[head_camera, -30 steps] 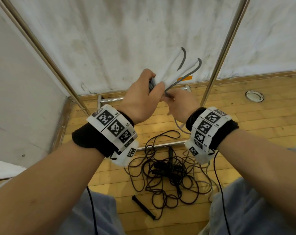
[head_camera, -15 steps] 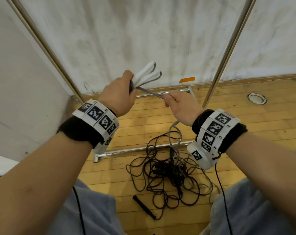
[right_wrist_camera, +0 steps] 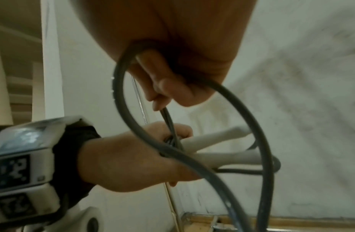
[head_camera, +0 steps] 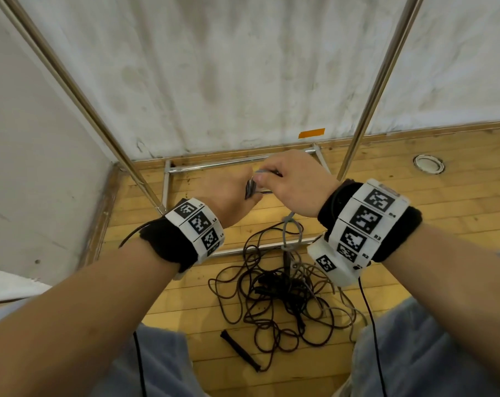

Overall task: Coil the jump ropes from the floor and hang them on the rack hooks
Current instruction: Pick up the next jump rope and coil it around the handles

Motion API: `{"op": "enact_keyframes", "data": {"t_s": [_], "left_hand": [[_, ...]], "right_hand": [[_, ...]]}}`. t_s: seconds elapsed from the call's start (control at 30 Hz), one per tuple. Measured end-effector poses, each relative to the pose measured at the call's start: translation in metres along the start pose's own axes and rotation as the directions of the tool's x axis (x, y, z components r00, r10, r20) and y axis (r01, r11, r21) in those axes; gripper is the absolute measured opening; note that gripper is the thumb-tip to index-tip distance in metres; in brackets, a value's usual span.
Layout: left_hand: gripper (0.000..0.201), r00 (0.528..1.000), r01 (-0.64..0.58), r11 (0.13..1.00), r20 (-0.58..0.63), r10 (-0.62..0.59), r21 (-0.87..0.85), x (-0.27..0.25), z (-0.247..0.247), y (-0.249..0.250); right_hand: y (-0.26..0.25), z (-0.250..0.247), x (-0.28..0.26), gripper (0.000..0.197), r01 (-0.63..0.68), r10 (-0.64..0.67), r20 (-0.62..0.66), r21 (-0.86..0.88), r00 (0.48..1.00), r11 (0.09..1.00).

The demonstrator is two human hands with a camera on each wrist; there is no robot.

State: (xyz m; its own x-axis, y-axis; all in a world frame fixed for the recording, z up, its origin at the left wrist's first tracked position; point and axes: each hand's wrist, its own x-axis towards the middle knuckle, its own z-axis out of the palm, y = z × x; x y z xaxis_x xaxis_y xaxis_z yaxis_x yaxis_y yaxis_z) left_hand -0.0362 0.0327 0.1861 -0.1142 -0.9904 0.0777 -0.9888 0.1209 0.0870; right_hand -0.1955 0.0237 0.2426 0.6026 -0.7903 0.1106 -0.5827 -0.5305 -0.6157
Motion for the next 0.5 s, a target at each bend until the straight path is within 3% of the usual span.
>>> {"op": "enact_keyframes", "data": {"t_s": [0.13,0.27,0.43,0.5], "left_hand": [[0.022,0.998,-0.061,0.997,-0.027,0.06,-0.055,-0.002,-0.001,0.005],[0.016,0.974,-0.223,0.965,-0.068,0.216,-0.139,-0.008,-0.013,0.005],[0.016,0.955,-0.297,0.922,-0.099,0.281,-0.248,-0.015,-0.033,0.006],[0.013,0.954,-0.298,0.903,-0.126,0.272,-0.31,-0.019,-0.04,0.01]], "right_hand": [[0.006,-0.014,0.004,0.029,-0.019,0.007,-0.096,-0.129,0.995,0.991],[0.024,-0.035,0.01,0.032,-0.169,0.167,-0.205,0.01,0.964,0.986],[0.041,-0.039,0.012,0.046,-0.243,0.261,-0.175,0.118,0.949,0.963],[0.044,-0.037,0.012,0.06,-0.254,0.276,-0.134,0.158,0.952,0.954]]}}
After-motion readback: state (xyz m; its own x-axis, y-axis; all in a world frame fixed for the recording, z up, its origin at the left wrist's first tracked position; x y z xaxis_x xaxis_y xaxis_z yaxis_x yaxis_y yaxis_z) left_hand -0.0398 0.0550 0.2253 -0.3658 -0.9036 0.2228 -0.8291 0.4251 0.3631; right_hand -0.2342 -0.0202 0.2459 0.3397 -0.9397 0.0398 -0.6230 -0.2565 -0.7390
